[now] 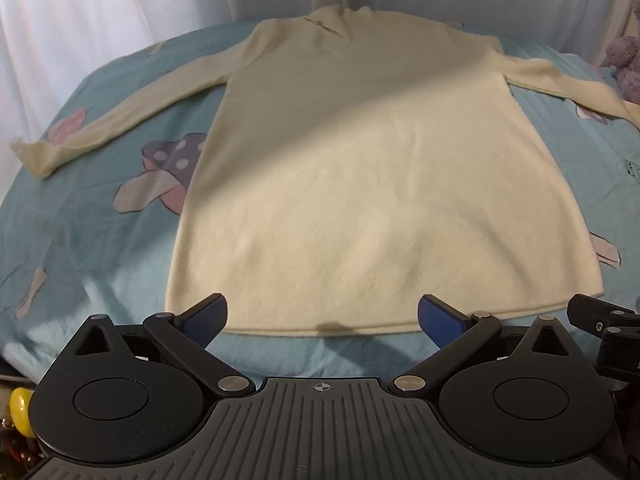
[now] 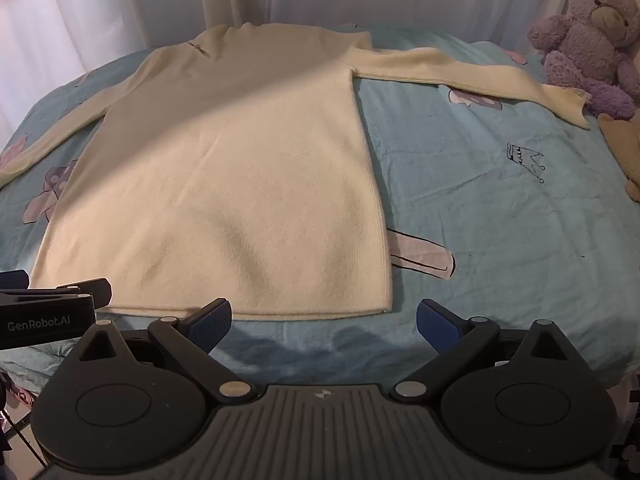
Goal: Fold small clothes
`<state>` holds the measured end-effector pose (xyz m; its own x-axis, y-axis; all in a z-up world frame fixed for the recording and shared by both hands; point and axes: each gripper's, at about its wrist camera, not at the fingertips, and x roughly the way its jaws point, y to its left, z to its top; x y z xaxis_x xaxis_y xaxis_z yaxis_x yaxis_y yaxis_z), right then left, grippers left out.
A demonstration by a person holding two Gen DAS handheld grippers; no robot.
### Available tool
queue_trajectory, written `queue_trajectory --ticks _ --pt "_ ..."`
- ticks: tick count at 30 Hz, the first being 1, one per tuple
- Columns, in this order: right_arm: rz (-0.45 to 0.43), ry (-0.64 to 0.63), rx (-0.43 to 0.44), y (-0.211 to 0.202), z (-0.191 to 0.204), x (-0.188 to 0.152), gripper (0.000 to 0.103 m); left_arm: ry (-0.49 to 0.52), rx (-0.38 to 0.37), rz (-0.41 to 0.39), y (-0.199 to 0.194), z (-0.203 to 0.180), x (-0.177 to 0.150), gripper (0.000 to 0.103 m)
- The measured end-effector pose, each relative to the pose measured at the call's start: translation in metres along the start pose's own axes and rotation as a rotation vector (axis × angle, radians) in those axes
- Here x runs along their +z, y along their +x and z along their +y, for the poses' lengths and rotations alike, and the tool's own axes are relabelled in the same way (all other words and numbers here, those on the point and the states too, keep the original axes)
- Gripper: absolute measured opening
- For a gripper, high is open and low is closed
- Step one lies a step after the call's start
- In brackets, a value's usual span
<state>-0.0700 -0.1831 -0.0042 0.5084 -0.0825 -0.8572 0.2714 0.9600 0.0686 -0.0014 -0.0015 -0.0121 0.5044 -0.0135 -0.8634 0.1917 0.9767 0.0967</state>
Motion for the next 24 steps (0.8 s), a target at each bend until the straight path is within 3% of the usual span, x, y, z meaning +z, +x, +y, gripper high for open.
queue_trajectory --ticks 24 --pt "-0.017 0.009 0.004 -0.0023 -0.0018 -0.0011 0.099 -0.002 -0.01 0.007 0.0039 0.0024 0.0011 0.103"
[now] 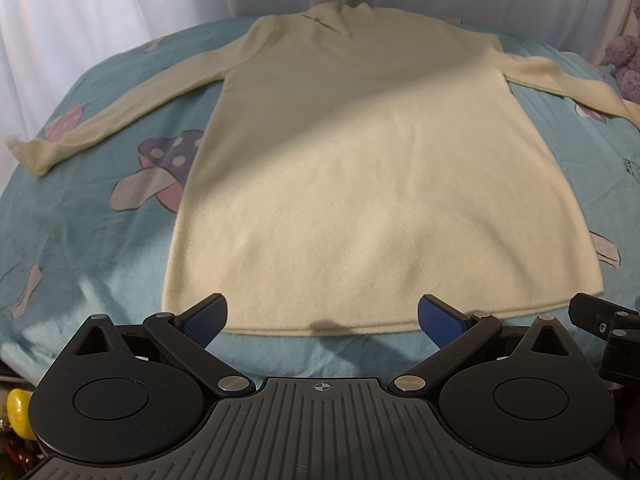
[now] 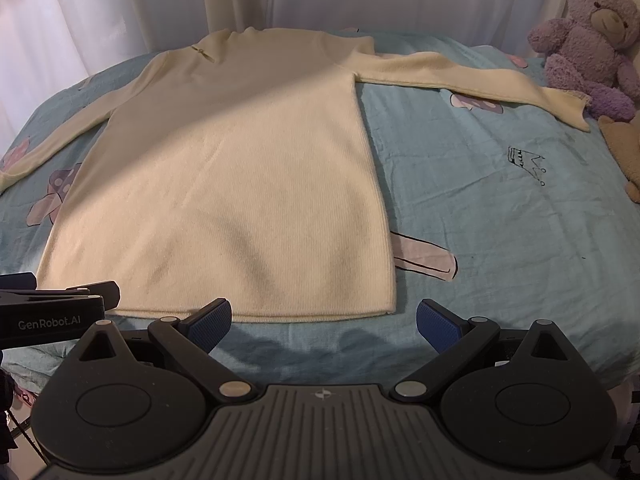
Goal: Fold small clothes
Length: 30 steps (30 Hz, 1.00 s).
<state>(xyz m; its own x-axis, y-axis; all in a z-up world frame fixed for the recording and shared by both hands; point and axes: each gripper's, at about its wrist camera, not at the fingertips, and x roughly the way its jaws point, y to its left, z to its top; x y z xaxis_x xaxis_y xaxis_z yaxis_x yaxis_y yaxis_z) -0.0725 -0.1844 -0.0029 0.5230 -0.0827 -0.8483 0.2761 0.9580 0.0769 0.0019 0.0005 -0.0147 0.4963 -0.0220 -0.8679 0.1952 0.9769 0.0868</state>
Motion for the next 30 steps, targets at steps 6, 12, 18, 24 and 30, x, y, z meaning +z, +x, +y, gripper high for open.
queue_trajectory --ticks 6,12,18,24,30 --pt "0.001 -0.003 0.003 0.0 0.0016 0.0 0.099 -0.001 0.001 0.0 0.0001 0.0003 -0.0001 0.103" --pt "-0.005 -0.009 0.008 0.0003 0.0021 -0.0007 0.099 -0.005 -0.001 0.004 0.0005 0.0009 0.0001 0.103" --pt "-0.007 -0.012 0.011 0.0008 0.0028 -0.0006 0.099 0.0 -0.004 0.006 0.0017 0.0009 0.0015 0.103" --pt "-0.009 -0.012 0.014 0.0007 0.0025 -0.0006 0.099 -0.002 -0.002 0.004 0.002 0.0017 0.002 0.103" --pt "-0.012 -0.014 0.019 0.0002 0.0035 0.0004 0.099 -0.001 -0.002 0.008 0.0027 0.0015 0.0023 0.103"
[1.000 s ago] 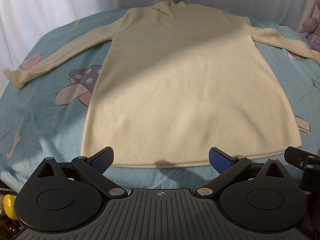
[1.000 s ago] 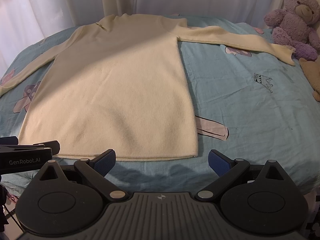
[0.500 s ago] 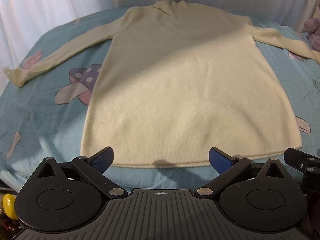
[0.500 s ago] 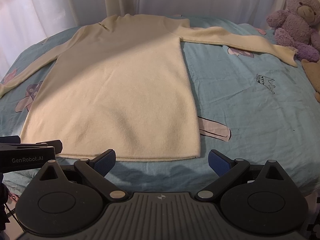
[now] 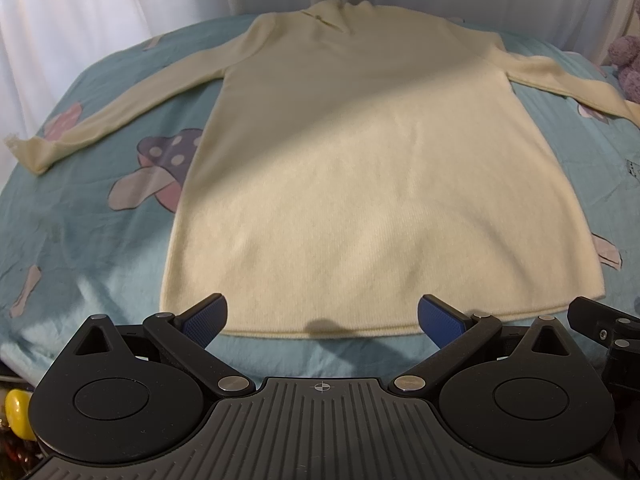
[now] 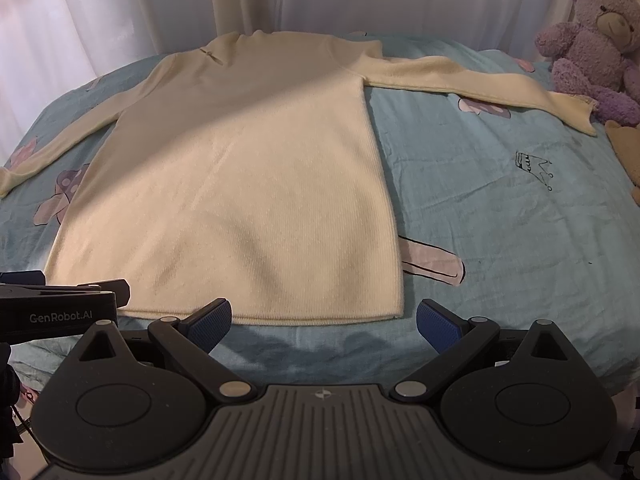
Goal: Fold small clothes
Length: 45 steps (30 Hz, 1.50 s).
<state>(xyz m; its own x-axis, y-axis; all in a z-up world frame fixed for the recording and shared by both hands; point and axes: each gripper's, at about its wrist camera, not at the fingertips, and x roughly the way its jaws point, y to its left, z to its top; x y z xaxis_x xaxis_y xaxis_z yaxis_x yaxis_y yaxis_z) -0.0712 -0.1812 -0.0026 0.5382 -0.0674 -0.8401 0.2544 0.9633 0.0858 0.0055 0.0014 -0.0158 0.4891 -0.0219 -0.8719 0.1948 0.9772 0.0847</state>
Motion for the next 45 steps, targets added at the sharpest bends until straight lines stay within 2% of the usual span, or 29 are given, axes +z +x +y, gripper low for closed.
queue_trajectory --ticks 30,33,36,37,39,43,45 --pt "-0.005 0.012 0.056 0.005 0.0 0.008 0.099 0.005 -0.007 0.034 0.016 0.002 0.006 0.103" --pt "-0.016 0.018 0.082 0.007 -0.002 0.01 0.099 0.003 -0.015 0.045 0.021 0.002 0.007 0.103" --pt "-0.111 0.034 0.197 0.003 -0.014 0.013 0.099 -0.009 -0.025 0.056 0.027 0.006 0.009 0.103" --pt "-0.178 0.054 0.253 -0.001 -0.021 0.015 0.099 -0.017 -0.035 0.057 0.029 0.007 0.01 0.103" --pt "-0.286 0.087 0.299 -0.007 -0.035 0.021 0.099 -0.036 -0.055 0.054 0.033 0.011 0.012 0.103" --pt "-0.462 0.144 0.289 -0.011 -0.08 0.051 0.099 -0.066 -0.073 0.033 0.044 0.016 0.016 0.103" --pt "-0.525 0.204 0.238 -0.007 -0.111 0.066 0.099 -0.083 -0.096 0.006 0.051 0.018 0.018 0.103"
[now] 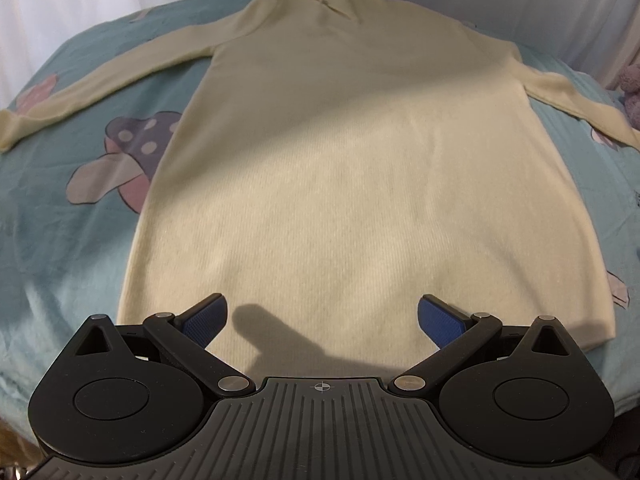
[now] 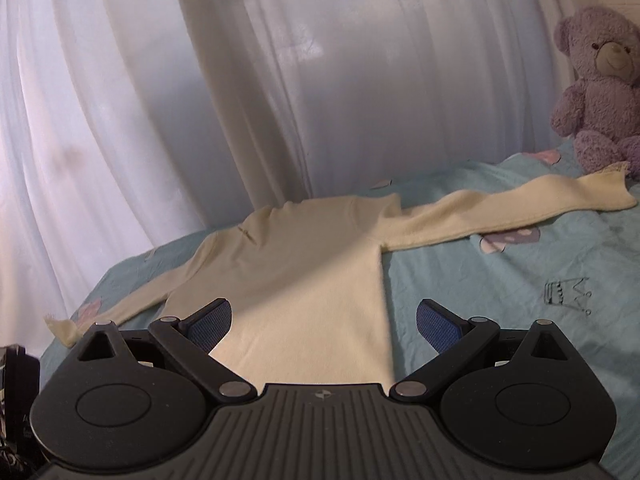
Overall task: Fold small clothes
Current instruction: 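Reach the right gripper to the sleeve cuff by the teddy bear and grasp it, then carry the cuff across the sweater body with the right gripper and release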
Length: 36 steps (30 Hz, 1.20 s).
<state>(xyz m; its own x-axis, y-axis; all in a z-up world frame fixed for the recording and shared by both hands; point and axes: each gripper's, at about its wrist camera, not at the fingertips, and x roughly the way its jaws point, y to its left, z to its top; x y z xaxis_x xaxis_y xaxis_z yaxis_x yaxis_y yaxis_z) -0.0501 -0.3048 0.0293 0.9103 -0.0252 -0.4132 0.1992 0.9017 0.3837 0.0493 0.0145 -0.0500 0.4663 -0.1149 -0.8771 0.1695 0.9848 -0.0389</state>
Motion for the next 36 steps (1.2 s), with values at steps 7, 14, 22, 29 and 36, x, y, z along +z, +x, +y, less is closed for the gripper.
queue_trajectory --ticks 7,14,22,29,36 --pt "-0.148 0.324 -0.308 0.05 -0.163 0.057 0.089 -0.049 0.067 0.027 0.021 -0.009 0.024 0.103" --pt "-0.053 0.63 -0.432 0.114 -0.305 0.063 0.034 -0.173 0.093 0.031 0.034 -0.028 0.054 0.103" --pt "-0.085 0.727 -0.386 0.138 -0.334 0.059 0.041 -0.162 0.149 0.055 0.052 -0.051 0.065 0.103" --pt "-0.041 0.669 -0.466 0.149 -0.325 0.071 0.006 -0.155 0.146 0.036 0.058 -0.047 0.069 0.103" --pt "-0.151 0.362 -0.299 0.142 -0.206 0.118 0.006 -0.115 0.116 0.04 0.062 -0.042 0.072 0.103"
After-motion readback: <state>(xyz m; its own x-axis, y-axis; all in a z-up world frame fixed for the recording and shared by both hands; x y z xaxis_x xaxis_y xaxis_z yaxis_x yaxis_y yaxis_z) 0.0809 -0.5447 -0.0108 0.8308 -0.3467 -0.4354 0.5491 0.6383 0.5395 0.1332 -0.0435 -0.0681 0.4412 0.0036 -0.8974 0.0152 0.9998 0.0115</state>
